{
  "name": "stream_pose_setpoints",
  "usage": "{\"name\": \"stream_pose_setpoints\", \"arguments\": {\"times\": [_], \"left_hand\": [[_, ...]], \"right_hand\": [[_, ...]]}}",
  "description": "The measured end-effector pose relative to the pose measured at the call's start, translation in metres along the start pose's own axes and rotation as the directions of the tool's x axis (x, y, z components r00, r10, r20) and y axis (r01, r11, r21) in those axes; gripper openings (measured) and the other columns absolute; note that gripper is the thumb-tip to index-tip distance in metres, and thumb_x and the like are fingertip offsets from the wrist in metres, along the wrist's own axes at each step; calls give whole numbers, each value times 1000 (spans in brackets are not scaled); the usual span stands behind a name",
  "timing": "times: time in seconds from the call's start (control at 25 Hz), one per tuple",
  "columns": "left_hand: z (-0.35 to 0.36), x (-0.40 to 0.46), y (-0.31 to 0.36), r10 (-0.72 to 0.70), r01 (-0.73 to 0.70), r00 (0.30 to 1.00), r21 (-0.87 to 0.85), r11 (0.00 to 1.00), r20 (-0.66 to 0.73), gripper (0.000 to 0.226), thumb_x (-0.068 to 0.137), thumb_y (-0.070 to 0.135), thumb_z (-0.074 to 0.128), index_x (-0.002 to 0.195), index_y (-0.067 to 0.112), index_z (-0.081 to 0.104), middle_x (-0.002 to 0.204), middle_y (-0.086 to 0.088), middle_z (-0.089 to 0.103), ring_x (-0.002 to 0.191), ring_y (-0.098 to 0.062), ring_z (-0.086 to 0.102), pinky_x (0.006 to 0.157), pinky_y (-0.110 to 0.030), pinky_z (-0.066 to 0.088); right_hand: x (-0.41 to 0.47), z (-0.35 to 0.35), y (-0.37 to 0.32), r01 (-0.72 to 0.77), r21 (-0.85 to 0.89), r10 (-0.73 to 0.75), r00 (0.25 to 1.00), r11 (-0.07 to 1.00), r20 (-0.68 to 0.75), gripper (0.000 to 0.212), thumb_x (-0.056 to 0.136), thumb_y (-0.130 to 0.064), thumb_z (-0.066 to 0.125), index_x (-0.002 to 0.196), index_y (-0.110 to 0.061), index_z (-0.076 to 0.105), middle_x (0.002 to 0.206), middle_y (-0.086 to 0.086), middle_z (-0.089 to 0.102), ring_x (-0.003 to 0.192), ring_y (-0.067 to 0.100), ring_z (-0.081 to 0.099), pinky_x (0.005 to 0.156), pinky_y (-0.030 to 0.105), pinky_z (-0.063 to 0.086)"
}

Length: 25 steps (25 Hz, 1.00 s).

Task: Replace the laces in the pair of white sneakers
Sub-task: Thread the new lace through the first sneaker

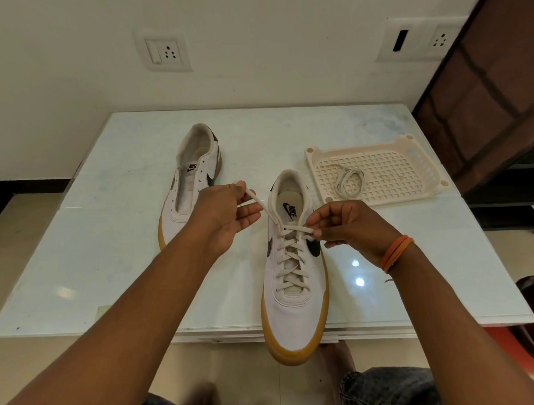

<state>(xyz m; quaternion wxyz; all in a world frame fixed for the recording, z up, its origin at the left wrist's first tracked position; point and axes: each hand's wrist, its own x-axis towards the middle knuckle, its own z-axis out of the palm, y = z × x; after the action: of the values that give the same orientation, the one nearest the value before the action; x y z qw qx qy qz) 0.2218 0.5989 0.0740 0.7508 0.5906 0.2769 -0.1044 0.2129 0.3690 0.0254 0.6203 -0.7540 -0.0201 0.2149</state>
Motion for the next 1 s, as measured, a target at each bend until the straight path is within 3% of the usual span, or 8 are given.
{"name": "stream_pose_setpoints", "arguments": {"times": [0.16, 0.32, 0.4, 0.52, 0.64, 0.76, 0.92, 1.0], "left_hand": [[2, -3, 2, 84, -84, 996, -8, 996, 29, 17, 101, 16, 49, 90, 9, 59, 91, -7, 65, 84, -25, 66, 82, -38, 57], [0, -3, 5, 95, -95, 995, -35, 995, -9, 18, 102, 18, 48, 91, 8, 59, 88, -5, 64, 75, -20, 64, 75, -33, 57], [-1, -1, 6, 94, -95, 995, -47, 994, -31, 19, 102, 18, 48, 88, 10, 58, 86, -5, 63, 72, -19, 63, 75, -33, 57], [0, -1, 6, 75, -76, 997, -36, 996, -6, 21, 102, 18, 47, 85, 10, 58, 84, -6, 62, 75, -21, 64, 80, -37, 57], [1, 2, 4, 59, -59, 998, -21, 998, -8, 23, 102, 19, 46, 86, 9, 57, 85, -7, 62, 79, -23, 65, 84, -40, 57], [-5, 10, 7, 36, -38, 998, -38, 999, -59, 20, 103, 19, 45, 89, 10, 56, 83, -5, 61, 75, -19, 63, 77, -36, 57], [-21, 19, 15, -43, 24, 989, -134, 991, -144, 16, 104, 18, 42, 110, 7, 51, 80, -4, 54, 68, -15, 57, 70, -30, 54], [-27, 20, 13, -82, 83, 988, 5, 997, -130, 20, 103, 20, 45, 117, 7, 49, 83, -7, 56, 68, -18, 59, 68, -32, 55]], "right_hand": [[1, 11, -1, 47, 128, -38, 997, 991, -70, 22, 77, 17, 66, 88, -3, 64, 87, 18, 71, 82, 29, 69, 78, 41, 59], [4, 13, -1, 83, 106, -64, 983, 991, -171, 34, 68, 15, 74, 90, -9, 65, 103, 22, 63, 84, 38, 69, 82, 45, 58], [7, 12, -1, 131, -25, -133, 957, 991, -260, 39, 71, 13, 73, 97, -16, 66, 114, 20, 57, 85, 35, 69, 81, 37, 59], [7, 21, 1, 238, -436, -359, 908, 868, -218, 51, 81, 13, 57, 115, -24, 65, 120, 3, 42, 88, 5, 60, 78, 15, 52], [7, 31, 9, 273, -649, -426, 900, 710, -88, 47, 84, 11, 46, 115, -19, 67, 119, -4, 33, 90, 9, 55, 76, 20, 51], [10, 26, 10, 258, -708, -452, 887, 658, -97, 42, 83, 12, 45, 104, -16, 68, 112, -3, 37, 87, 19, 56, 80, 32, 54], [12, 16, 8, 231, -690, -437, 889, 686, -137, 40, 83, 15, 46, 99, -11, 71, 107, 5, 43, 99, 15, 50, 90, 18, 45], [12, 16, 8, 202, -680, -411, 898, 705, -159, 41, 83, 16, 47, 98, -13, 72, 105, 4, 42, 98, 14, 48, 86, 9, 38]]}}
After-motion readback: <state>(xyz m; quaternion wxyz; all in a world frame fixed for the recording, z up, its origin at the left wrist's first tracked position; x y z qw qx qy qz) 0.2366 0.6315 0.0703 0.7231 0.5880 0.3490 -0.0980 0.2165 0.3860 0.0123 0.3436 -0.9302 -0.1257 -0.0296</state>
